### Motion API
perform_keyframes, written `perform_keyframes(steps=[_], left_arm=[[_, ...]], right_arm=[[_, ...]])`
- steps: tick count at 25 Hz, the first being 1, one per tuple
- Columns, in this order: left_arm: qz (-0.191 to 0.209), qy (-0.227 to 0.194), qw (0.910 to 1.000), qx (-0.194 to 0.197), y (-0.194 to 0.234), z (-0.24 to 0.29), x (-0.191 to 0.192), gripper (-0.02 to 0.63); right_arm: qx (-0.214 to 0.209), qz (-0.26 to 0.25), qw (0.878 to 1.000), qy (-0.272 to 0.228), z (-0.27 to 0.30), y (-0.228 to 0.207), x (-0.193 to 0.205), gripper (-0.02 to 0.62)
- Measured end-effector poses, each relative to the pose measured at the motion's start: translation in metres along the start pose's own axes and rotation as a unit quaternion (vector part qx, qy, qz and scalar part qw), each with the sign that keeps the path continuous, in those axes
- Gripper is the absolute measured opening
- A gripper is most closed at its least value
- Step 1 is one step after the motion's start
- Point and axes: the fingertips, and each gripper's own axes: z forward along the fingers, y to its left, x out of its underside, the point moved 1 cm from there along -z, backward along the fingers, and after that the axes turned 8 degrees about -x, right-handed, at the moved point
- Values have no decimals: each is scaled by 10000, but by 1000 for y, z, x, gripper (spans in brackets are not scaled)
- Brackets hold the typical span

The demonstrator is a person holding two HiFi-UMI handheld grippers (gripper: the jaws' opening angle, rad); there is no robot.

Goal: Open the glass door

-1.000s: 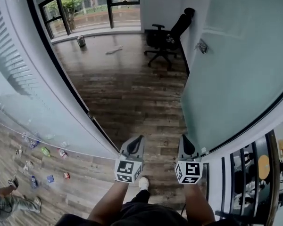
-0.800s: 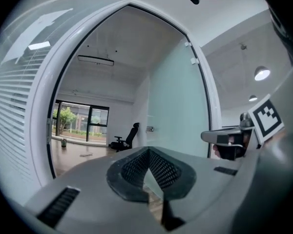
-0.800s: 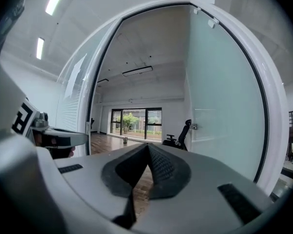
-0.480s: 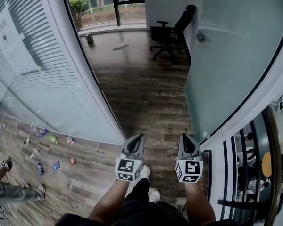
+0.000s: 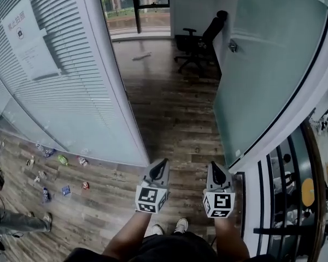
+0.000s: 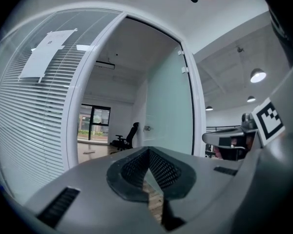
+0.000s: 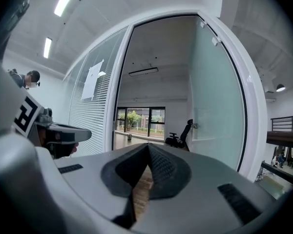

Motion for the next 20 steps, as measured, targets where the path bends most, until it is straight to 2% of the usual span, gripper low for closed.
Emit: perform_keyframes(steps=[10,20], left_arm=[[88,-58,9999,133,40,-74,0,3],[102,-112,9995,261,47,-126,0,3]], right_arm=[[219,-86,9997,-14,-35,71,-2,15],[299,-176,9993,-121,-62,113,-15,15]])
